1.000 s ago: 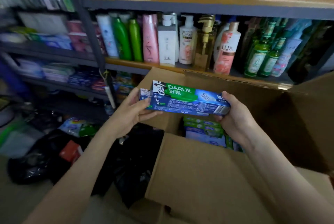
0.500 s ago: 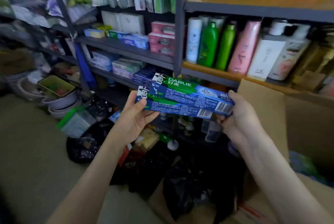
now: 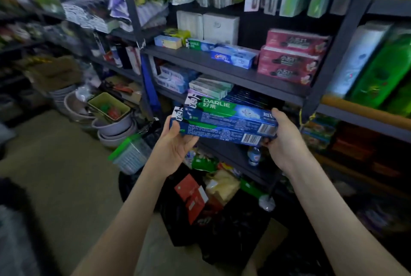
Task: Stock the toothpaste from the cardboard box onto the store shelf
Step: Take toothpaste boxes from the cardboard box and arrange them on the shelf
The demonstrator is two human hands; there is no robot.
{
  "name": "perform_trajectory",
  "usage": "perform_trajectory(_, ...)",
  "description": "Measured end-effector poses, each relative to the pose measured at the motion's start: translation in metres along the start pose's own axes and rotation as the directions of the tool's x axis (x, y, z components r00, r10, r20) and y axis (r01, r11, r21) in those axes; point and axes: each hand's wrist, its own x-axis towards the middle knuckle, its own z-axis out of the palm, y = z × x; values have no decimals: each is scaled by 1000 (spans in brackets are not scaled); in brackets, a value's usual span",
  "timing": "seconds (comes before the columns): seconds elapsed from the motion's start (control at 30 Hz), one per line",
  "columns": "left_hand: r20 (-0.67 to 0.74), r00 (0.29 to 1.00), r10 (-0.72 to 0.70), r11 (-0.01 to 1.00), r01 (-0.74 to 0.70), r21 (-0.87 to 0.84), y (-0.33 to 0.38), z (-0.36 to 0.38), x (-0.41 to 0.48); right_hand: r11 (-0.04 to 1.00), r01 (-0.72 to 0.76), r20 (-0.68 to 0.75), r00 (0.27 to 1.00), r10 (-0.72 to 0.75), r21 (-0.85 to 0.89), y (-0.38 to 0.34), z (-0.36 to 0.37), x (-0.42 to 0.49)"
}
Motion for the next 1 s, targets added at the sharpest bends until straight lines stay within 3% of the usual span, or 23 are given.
perform_trajectory(0.13,52,999,6,999,-8,39,22,-34,46,998,-49,153,987,55,-45,17,56,47)
perform_trajectory(0.27,-56,998,-24,1000,25,16,59,-82,109,988,-124,319,936,149,-96,27,108,102)
perform_trajectory(0.4,-24,999,-46,993,49,107,110,-115,170,988,-150,362,923,132,22,27,159,153)
perform_trajectory(0.53,47,987,-153,955,136,262,151,-123,221,998,-50,320,946,55,-24,25,199,200)
perform_trajectory(0.6,-42,976,-213,936,216,277,162,-120,252,995,48,329,944,-18,-83,26,209,224)
perform_trajectory(0.67,-145,972,-185,931,221,292,167,-115,285,970,173,380,920,-96,-173,19,223,238)
perform_trajectory(0.77,-115,990,-79,958,107,265,175,-116,339,822,412,481,854,-197,-394,3,238,266)
perform_trajectory(0.83,-10,1000,-9,961,11,278,181,-121,372,641,520,548,817,-180,-564,-15,248,292)
perform_trajectory(0.93,130,991,10,951,-49,305,189,-127,416,353,505,532,846,-24,-788,-37,271,329)
perform_trajectory(1.0,232,972,-25,938,-58,342,197,-136,446,299,447,469,883,1,-843,-47,286,350)
